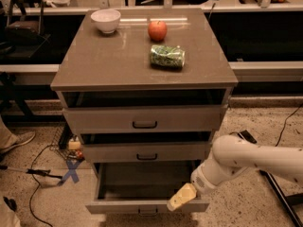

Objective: Close bottom drawer

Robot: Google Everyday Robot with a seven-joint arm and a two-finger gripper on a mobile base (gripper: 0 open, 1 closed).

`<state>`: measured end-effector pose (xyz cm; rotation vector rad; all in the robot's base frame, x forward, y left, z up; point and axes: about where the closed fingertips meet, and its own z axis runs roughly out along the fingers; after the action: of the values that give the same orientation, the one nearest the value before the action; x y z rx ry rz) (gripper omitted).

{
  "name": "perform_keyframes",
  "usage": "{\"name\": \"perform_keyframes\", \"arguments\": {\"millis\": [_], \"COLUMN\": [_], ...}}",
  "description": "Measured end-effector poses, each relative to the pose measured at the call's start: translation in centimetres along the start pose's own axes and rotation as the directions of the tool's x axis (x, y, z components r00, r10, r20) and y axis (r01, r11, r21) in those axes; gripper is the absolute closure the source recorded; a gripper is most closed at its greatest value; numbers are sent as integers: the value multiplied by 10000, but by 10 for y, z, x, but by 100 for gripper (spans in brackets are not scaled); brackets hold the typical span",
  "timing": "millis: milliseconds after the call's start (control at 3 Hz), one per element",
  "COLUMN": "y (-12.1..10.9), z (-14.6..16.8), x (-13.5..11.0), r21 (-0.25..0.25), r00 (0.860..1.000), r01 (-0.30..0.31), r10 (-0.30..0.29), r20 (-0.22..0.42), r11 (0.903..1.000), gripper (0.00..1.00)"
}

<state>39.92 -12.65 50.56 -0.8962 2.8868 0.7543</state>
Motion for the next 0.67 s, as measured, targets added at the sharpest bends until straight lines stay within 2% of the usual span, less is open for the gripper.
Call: {"name": "perform_keyframes", "arguments": {"millis": [333,667], "y": [-28,-46], "z": [62,121], "x": [8,14], "r21": [-601,-1353], "r00": [9973,9891], "r01": [-717,-1376], "r10": [725,1434], "r20": [107,345], "r11": [9956,9812], "gripper": [0,0]}}
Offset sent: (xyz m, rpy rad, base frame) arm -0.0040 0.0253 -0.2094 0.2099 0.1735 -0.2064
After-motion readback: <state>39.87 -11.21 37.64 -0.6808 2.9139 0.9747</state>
